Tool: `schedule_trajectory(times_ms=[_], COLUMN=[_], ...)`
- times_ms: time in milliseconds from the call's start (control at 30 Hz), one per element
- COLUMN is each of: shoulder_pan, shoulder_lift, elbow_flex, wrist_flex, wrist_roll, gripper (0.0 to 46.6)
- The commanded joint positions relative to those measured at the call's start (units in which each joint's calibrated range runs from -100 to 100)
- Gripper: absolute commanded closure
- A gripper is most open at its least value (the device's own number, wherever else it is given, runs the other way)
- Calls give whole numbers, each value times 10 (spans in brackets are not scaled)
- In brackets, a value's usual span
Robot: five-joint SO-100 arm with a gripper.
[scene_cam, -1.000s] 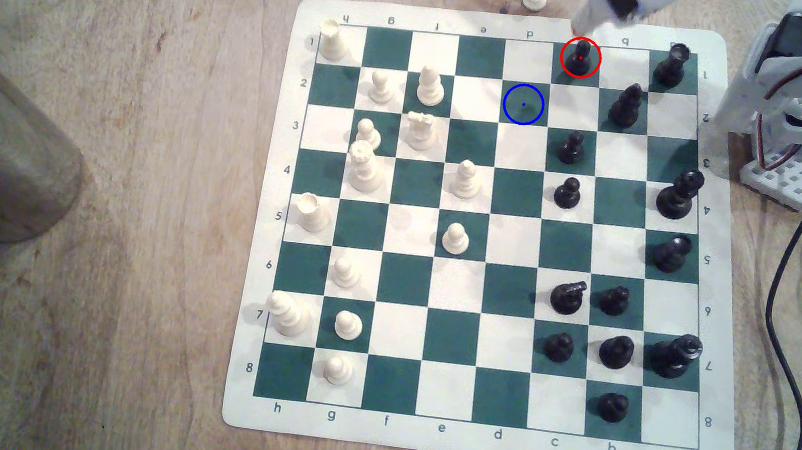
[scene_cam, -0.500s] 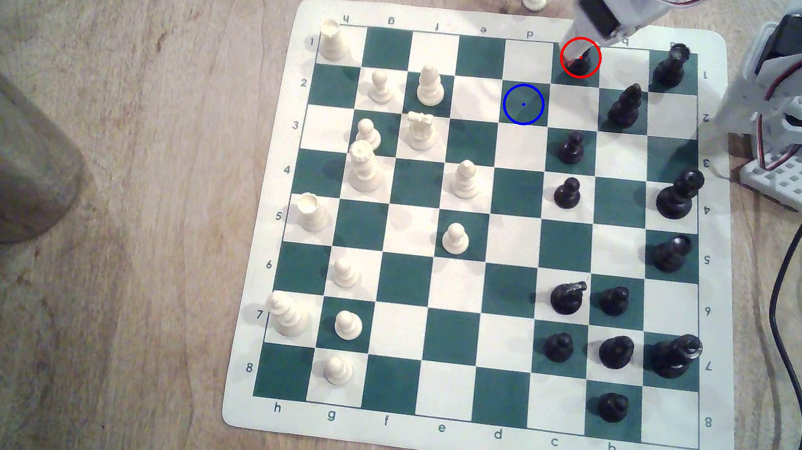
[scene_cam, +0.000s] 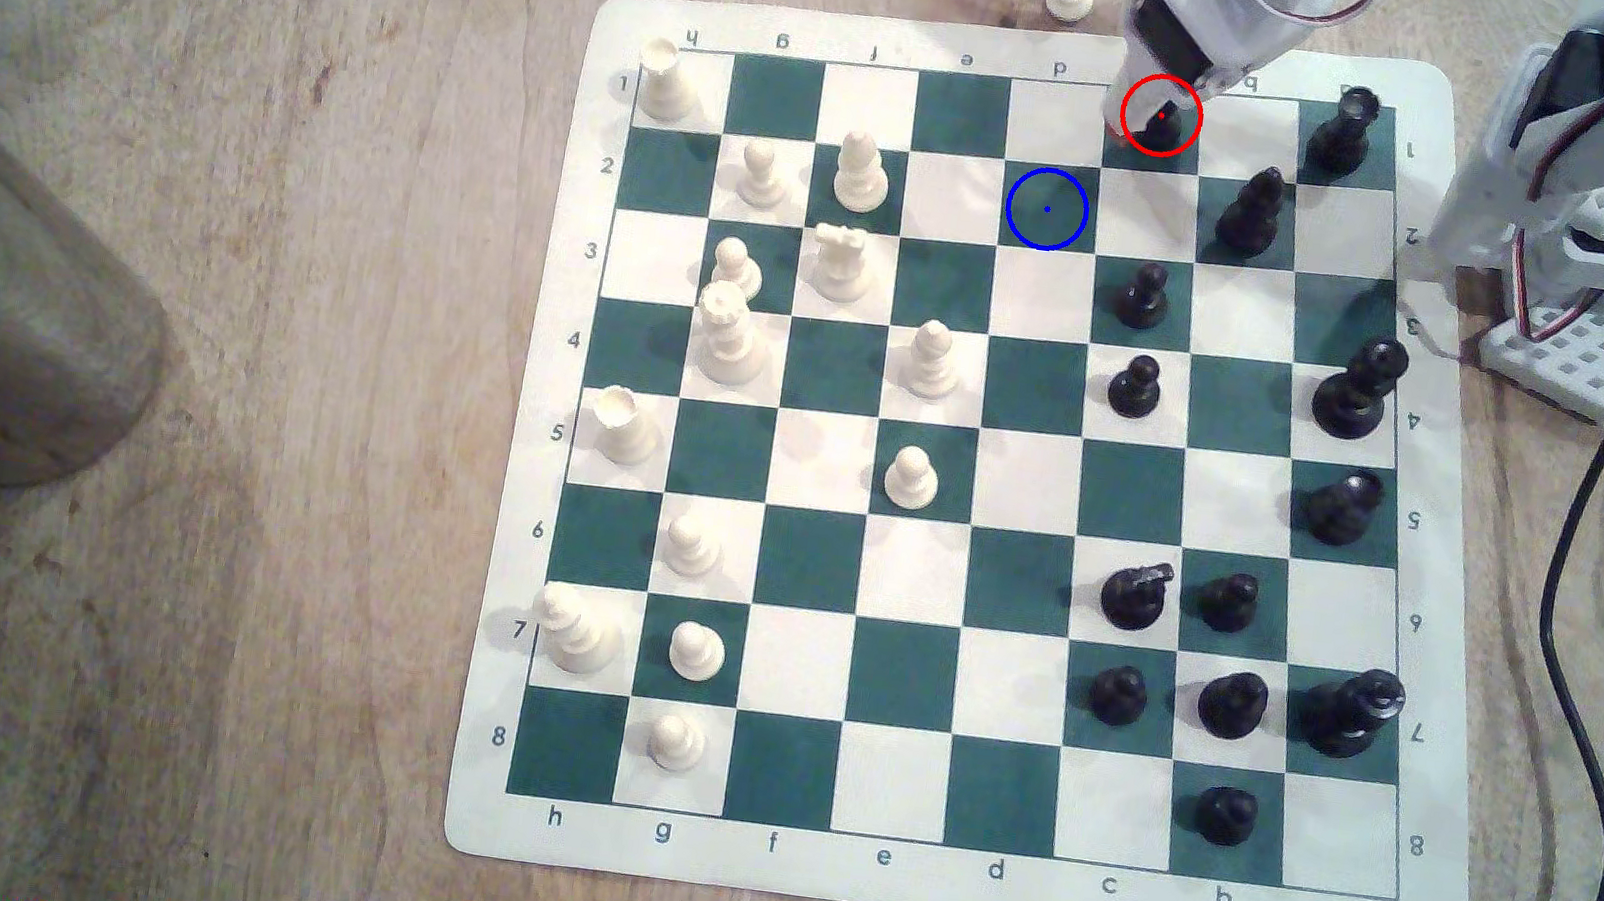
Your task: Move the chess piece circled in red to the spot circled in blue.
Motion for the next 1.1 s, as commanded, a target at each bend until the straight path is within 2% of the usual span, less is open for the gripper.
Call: schedule_trajectory(times_ms=[0,767,1067], shoulder_pan=[-5,-6,-13], shoulder_lift=[2,-9,-144], elbow_flex=[-20,-26,-94], wrist_flex=[-9,-12,107], wrist_roll=[0,1,2], gripper=[331,451,464])
